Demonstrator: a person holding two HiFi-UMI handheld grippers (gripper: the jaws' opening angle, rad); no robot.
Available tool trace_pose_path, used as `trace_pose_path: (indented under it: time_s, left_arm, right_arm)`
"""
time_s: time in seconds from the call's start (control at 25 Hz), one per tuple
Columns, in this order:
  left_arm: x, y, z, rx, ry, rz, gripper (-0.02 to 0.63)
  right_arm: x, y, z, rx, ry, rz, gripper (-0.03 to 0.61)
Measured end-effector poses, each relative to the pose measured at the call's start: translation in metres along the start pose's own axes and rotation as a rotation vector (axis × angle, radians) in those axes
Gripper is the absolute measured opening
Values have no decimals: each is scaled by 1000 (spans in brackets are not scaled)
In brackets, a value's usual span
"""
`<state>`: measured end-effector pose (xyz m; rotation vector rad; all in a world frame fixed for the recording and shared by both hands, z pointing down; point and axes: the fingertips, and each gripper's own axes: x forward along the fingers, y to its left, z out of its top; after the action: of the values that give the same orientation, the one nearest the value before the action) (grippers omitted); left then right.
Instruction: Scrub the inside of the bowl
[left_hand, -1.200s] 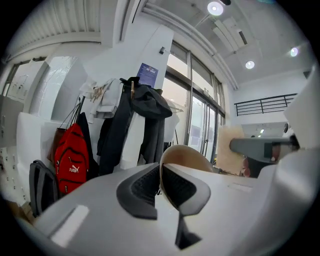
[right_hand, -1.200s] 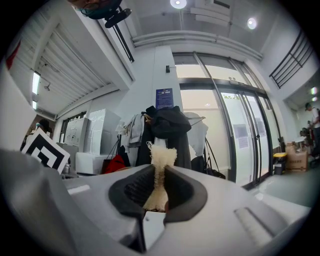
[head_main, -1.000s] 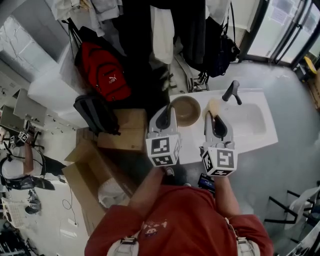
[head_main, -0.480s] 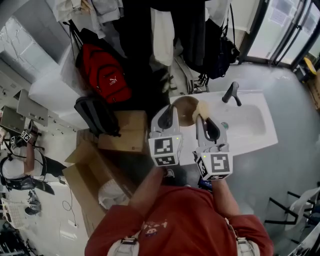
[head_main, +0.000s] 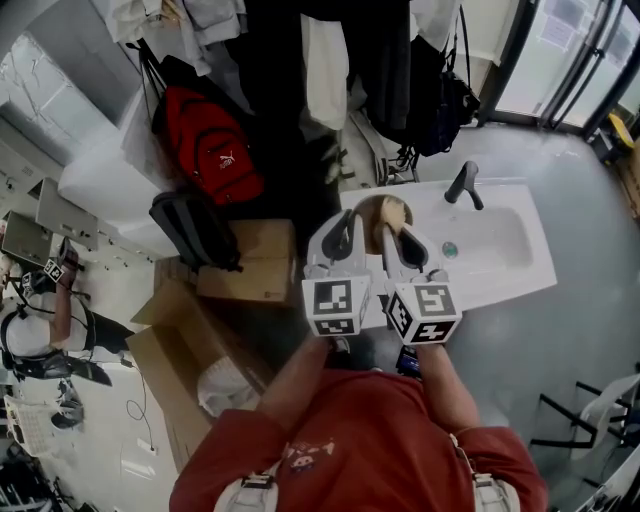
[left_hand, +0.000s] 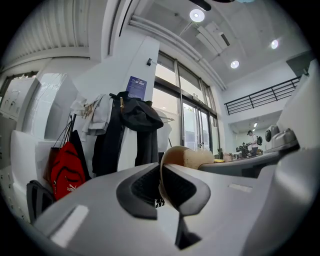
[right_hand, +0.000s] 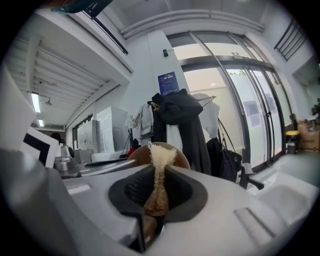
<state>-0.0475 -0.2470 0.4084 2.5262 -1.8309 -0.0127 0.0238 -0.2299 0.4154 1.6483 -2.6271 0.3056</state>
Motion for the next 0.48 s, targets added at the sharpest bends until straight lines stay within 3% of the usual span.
trace_pose_path:
  time_s: [0.28, 0.48]
  left_arm:
    - [-4, -8, 5, 8, -13, -31, 31]
    - [-4, -9, 5, 16, -4, -44, 32]
  right_arm:
    - [5, 0, -4, 3, 58, -1, 51]
    - [10, 3, -8, -85, 92, 30, 51]
